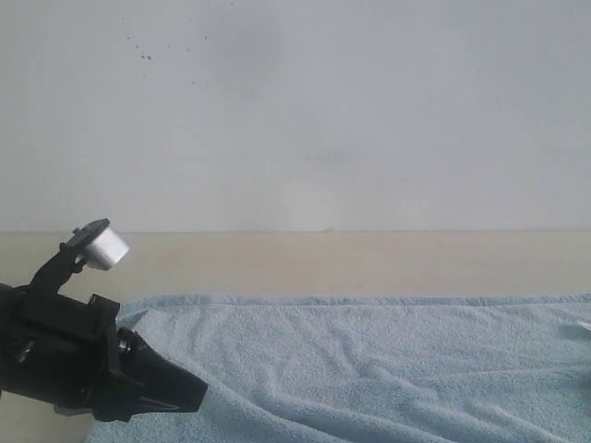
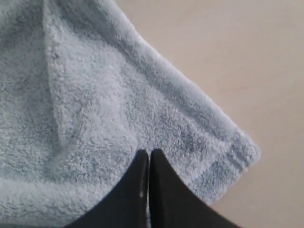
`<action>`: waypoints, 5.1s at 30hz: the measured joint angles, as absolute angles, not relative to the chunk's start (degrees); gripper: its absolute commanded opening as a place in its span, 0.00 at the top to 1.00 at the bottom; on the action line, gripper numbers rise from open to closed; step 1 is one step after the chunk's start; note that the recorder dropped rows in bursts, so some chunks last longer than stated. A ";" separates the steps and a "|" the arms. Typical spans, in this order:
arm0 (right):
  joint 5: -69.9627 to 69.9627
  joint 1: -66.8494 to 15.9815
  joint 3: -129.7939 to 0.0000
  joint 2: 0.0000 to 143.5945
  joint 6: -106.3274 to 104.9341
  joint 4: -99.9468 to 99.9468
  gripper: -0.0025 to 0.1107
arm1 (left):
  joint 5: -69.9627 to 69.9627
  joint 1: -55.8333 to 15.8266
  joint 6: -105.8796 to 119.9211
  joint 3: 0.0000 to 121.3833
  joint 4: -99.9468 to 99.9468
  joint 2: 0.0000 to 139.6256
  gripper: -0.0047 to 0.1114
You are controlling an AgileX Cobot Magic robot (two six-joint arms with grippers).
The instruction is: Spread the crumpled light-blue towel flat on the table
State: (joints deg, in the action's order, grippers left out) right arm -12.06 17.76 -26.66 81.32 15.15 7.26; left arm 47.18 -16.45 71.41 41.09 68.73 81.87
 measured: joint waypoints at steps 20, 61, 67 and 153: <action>-11.53 18.08 -26.66 86.46 21.49 18.92 0.98 | 36.34 -16.45 73.10 41.09 70.10 81.87 0.93; -16.31 18.20 -26.99 91.74 33.57 36.14 0.98 | 38.39 -16.45 73.10 41.09 74.71 81.87 0.93; -23.37 18.20 -27.30 91.74 33.22 36.90 0.98 | 38.84 -16.45 73.10 41.09 74.71 81.87 0.93; -26.52 -33.09 -40.35 80.77 -16.80 -18.99 0.98 | 28.94 2.15 69.75 77.76 70.54 122.17 0.93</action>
State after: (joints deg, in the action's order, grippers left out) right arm -26.52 -33.09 -40.35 80.77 -16.80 -18.99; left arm 28.94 2.15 69.75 77.76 70.54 122.17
